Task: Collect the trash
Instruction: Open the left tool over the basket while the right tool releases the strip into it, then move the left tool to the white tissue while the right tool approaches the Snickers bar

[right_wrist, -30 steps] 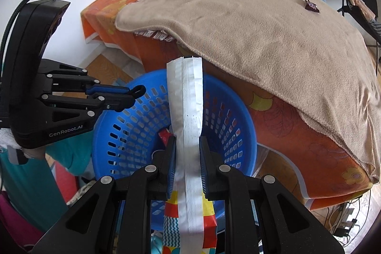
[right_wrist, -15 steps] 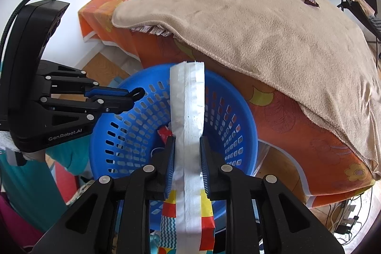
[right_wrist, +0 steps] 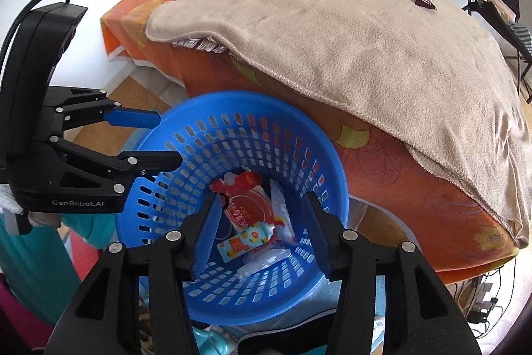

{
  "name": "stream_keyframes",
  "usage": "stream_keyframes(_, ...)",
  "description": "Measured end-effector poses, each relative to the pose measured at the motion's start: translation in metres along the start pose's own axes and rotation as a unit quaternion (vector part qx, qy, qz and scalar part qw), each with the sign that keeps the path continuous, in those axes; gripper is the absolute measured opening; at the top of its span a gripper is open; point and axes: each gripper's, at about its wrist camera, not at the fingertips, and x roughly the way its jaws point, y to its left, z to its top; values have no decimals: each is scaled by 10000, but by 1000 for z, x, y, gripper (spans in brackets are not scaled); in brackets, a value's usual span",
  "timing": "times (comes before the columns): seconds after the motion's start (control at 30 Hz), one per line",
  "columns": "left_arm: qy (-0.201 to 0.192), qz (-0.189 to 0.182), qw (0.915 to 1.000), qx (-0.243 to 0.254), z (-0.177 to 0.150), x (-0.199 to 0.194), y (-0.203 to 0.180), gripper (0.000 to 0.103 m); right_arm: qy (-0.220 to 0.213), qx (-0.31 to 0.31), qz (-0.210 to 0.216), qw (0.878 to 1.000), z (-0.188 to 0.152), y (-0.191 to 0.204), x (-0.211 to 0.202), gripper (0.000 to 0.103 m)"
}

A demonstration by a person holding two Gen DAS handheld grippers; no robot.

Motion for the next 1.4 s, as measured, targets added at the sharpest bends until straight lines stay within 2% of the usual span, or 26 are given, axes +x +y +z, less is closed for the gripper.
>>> stream_keyframes(0.03, -16, 6, 10000, -11, 0, 0, 0, 69, -7, 2, -29, 10000, 0, 0, 0, 53)
stream_keyframes(0.1, -36, 9, 10000, -42, 1, -1, 1, 71, -37, 10, -106, 9999, 0, 0, -1, 62)
stream_keyframes(0.43, -65, 24, 9999, -154, 6, -2, 6, 71, -77, 233, -231, 9994, 4, -8, -6, 64)
stream_keyframes(0.6, -77, 18, 9998, -177, 8, -3, 6, 71, -119, 439, -294, 9985, 8, -16, -10, 68)
stream_keyframes(1.0, -174, -42, 9995, -274, 24, -9, 8, 71, -192, 701, -720, 9947, 23, -26, -20, 69)
stream_keyframes(1.23, -324, -52, 9990, -308, 50, -20, 14, 71, -296, 899, -609, 9936, 39, -41, -28, 69)
stream_keyframes(1.4, -463, -81, 9981, -409, 76, -26, 28, 71, -622, 1019, -560, 9913, 56, -58, -38, 69)
